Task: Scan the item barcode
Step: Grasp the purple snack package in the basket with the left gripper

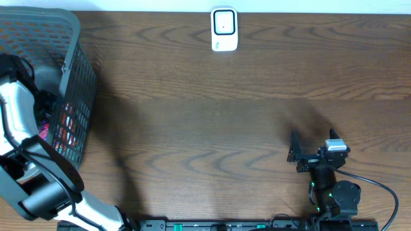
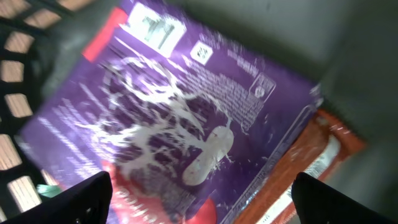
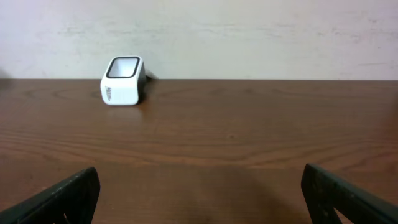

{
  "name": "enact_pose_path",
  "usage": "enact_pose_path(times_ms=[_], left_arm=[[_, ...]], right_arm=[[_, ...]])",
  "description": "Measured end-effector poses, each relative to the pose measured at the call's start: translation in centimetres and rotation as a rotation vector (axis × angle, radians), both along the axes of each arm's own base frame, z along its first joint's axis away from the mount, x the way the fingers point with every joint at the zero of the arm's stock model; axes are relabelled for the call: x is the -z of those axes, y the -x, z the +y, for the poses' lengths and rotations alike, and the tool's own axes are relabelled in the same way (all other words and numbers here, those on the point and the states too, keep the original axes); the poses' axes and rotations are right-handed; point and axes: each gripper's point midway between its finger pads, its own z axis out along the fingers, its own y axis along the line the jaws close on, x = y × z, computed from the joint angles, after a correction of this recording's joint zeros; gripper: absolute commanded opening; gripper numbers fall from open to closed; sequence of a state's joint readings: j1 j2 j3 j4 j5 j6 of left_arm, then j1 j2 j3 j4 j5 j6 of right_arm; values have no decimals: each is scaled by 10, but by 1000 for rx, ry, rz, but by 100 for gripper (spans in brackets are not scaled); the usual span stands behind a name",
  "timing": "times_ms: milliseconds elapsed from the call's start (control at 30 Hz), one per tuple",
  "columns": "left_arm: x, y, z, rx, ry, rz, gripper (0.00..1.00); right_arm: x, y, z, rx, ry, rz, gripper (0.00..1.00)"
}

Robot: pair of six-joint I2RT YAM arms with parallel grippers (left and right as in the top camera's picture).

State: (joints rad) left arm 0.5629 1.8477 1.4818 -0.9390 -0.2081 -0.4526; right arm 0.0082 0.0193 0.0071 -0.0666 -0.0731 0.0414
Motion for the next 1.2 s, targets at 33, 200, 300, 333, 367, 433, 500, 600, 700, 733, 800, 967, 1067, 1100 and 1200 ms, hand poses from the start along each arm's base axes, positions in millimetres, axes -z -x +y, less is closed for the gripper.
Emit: enact_pose_path(times_ms=[33, 200, 300, 333, 367, 433, 500, 600, 700, 733, 800, 967, 1067, 1100, 1200], left_arm=[[5, 1, -2, 2, 9, 13, 79], [27, 9, -8, 3, 39, 73, 43], [29, 9, -7, -5, 35, 78, 7], [29, 9, -6, -6, 31, 80, 8], [28, 10, -5, -6, 28, 80, 8], [26, 9, -5, -7, 24, 75, 7], [25, 8, -7, -6, 33, 66, 7], [17, 4, -11, -3, 52, 25, 7], [-20, -7, -16, 12, 37, -108, 7], [-36, -12, -17, 18, 19, -165, 7], [-78, -18, -18, 33, -34, -294, 7], [-222, -2, -34, 79, -250, -684, 7], [-262, 15, -50, 103, -304, -794, 7], [-274, 19, -58, 127, -313, -832, 7], [-300, 20, -85, 255, -317, -921, 7]], right_arm=[[0, 0, 0, 0, 0, 0, 99], [0, 0, 0, 0, 0, 0, 99], [0, 0, 0, 0, 0, 0, 99], [0, 0, 0, 0, 0, 0, 99], [0, 0, 0, 0, 0, 0, 99], [0, 0, 0, 0, 0, 0, 99], [0, 0, 0, 0, 0, 0, 99], [0, 0, 0, 0, 0, 0, 99], [0, 0, 0, 0, 0, 0, 99], [0, 0, 0, 0, 0, 0, 99], [0, 0, 0, 0, 0, 0, 99], [0, 0, 0, 0, 0, 1, 99], [0, 0, 0, 0, 0, 0, 99], [0, 0, 0, 0, 0, 1, 99], [0, 0, 0, 0, 0, 0, 99]])
